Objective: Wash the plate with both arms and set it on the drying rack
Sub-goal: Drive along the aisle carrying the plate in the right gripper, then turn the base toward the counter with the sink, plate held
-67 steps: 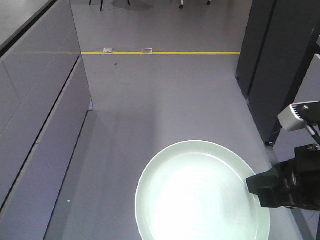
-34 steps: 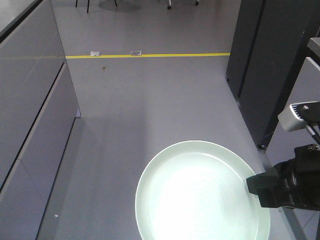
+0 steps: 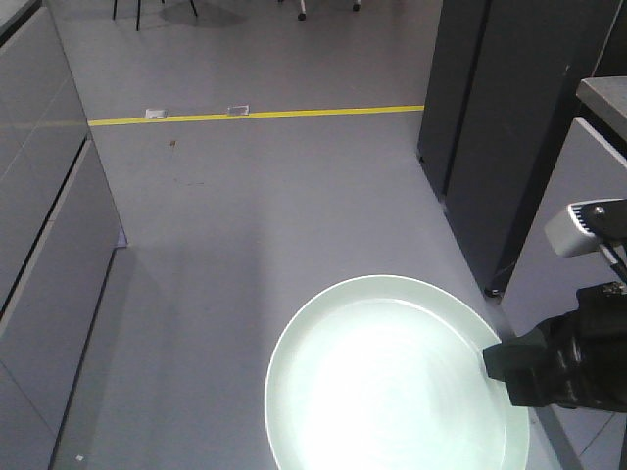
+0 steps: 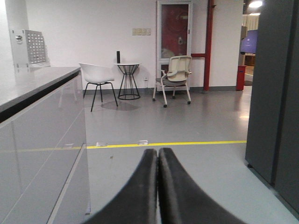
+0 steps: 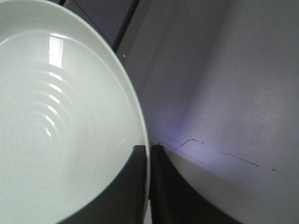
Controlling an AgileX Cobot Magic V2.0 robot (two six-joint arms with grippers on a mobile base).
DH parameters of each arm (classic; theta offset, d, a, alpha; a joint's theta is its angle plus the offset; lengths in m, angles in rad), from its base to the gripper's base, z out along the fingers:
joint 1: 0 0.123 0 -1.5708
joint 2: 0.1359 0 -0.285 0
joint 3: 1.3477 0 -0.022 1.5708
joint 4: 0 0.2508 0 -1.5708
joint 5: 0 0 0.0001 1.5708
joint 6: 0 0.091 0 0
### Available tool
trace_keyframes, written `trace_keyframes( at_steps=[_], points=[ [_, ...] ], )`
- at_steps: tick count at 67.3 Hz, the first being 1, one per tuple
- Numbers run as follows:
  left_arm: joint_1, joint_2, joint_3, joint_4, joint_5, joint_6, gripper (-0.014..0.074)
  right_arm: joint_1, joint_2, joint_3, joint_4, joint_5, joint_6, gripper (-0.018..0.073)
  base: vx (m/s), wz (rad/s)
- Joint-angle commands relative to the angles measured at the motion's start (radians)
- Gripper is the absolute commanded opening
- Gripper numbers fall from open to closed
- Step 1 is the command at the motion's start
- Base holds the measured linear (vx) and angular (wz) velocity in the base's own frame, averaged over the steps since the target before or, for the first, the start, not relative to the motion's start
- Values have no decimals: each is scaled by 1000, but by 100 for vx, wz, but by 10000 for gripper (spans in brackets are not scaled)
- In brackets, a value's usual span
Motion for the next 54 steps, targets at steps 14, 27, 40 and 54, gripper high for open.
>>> trace_keyframes(
  at_steps=[14,27,40,54],
  points=[
    [-4,-13,-31,-2,-68,-5,-6,-1,-13,-26,36,-38,-11,-4,11,-17],
    [-4,-13,-31,-2,-68,-5,-6,-1,-13,-26,36,-38,-11,-4,8,-18],
    [-4,-13,-31,-2,-68,-5,-6,-1,-13,-26,36,-38,-11,-4,7,-19],
    [-4,-13,-31,-2,-68,-5,-6,-1,-13,-26,36,-38,-11,-4,7,-20]
  ],
)
